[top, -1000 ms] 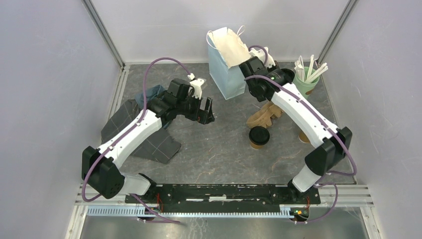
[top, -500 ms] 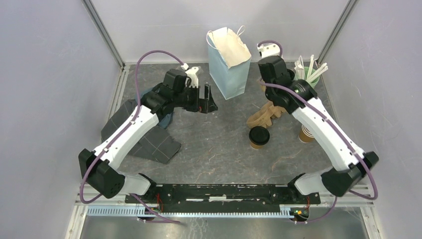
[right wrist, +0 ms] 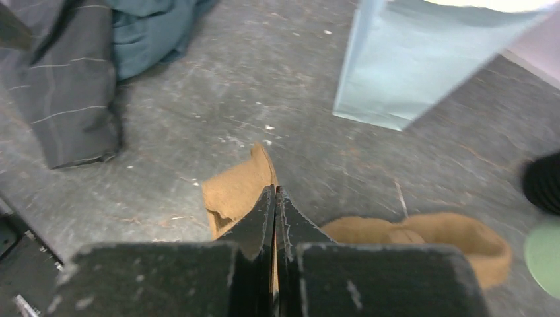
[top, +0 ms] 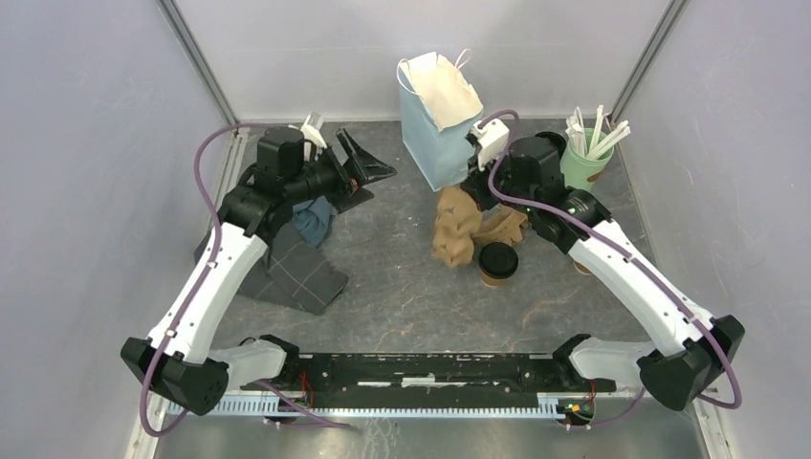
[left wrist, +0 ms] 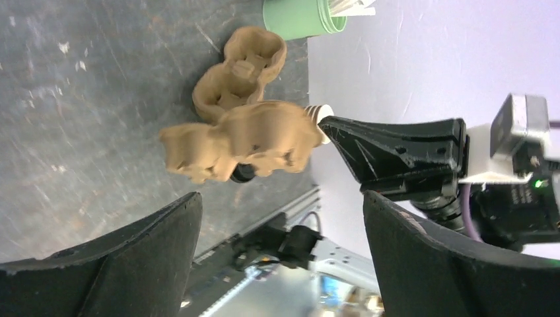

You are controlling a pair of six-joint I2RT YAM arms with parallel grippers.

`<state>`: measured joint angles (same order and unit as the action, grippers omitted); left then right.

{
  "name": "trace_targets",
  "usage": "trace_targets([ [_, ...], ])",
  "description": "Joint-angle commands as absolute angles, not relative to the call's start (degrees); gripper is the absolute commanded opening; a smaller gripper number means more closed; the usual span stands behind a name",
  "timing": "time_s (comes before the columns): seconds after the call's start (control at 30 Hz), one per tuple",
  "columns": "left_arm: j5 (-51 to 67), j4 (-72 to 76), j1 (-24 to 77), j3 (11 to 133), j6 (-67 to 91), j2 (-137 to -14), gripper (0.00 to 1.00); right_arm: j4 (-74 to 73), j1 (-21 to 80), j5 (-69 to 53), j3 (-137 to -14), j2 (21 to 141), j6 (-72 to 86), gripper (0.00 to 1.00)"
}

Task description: Pack the takeout coffee

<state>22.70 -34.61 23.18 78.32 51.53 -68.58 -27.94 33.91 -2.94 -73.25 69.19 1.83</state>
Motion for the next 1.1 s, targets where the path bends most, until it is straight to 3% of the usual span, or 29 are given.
trace_targets([
  [0.0,28.34,-33.93,20.1,70.88,73.63,-68.51,0.95,-19.13,34.47,-15.47,-72.65,71.45,0.77,0.0],
  [0.27,32.71,-16.05,18.74,58.1,89.8,-70.7,0.91,-21.5,34.68,-14.21,-74.43,77.08,-0.09,0.01],
  [0.5,35.58,-20.68,19.26,63.72,69.16,-79.38,0.97,-31.38,31.94,-13.33,-77.71,78.82,3.16,0.24],
  [0.63,35.92,-20.87,21.17,63.2,63.87,-82.75,0.99,-35.5,25.21,-8.17,-78.8,77.58,9.56,0.48],
  [0.73,35.42,-22.79,22.57,65.26,59.77,-85.14,0.99,-40.39,19.06,2.14,-79.58,78.19,14.49,0.77],
  [0.8,34.7,-25.59,22.81,67.6,56.38,-87.05,0.99,-43.79,16.46,5.93,-80.17,80.56,16.6,0.92],
  [0.87,33.46,-30.27,22.85,71.09,51.96,-88.59,0.99,-46.54,15.05,7.75,-80.5,82.91,20.13,0.97],
  [1.07,28.19,-41.02,22.79,79.69,39.8,-92.11,0.99,-48.72,14.23,8.58,-79.3,89.79,33.7,0.98],
])
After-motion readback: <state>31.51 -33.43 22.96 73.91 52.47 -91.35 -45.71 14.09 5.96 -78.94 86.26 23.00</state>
